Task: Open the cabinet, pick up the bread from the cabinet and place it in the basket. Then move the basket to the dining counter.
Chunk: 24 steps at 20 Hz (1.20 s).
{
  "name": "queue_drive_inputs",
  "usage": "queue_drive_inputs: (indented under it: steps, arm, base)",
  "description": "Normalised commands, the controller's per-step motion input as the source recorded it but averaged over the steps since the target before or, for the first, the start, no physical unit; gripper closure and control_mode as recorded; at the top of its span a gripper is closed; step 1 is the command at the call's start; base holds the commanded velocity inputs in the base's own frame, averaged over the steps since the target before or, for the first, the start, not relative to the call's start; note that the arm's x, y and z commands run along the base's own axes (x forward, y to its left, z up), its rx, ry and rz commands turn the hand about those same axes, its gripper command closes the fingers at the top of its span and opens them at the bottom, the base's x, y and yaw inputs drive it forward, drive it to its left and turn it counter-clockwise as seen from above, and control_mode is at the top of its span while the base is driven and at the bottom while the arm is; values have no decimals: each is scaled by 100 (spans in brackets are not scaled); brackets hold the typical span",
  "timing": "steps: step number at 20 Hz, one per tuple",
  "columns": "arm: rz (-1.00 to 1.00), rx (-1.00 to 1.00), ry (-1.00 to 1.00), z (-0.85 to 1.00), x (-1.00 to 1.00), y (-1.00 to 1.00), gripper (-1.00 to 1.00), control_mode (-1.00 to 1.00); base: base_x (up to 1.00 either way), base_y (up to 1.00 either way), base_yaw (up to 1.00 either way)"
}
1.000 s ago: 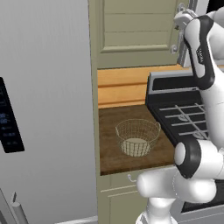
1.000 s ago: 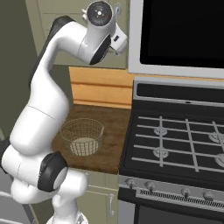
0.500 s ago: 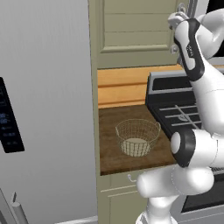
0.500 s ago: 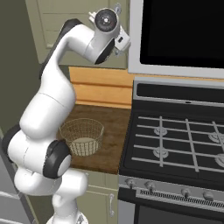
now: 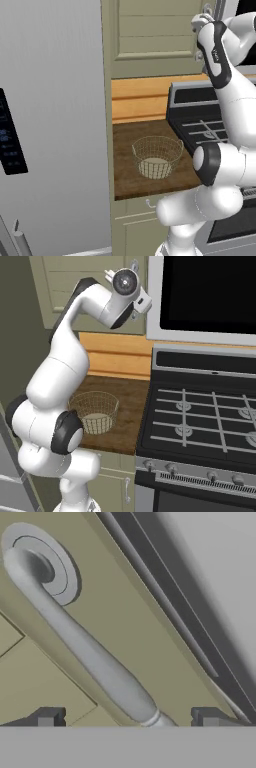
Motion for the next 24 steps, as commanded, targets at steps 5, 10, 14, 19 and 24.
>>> queue_drive_inputs:
  steps: [5, 10, 14, 19, 24]
  arm:
    - [0, 0, -7, 0, 14, 0, -100, -100]
    - [0, 0, -5, 0, 22, 0, -100, -100]
    - [3, 0, -3, 0, 23, 0, -100, -100]
    - [6, 1, 0, 0, 14, 0, -100, -100]
    - [9, 5, 0, 0, 6, 0, 100, -100]
  base:
    - [0, 0, 0]
    - [0, 0, 0]
    - [0, 0, 0]
    - [0, 0, 0]
    - [0, 0, 0]
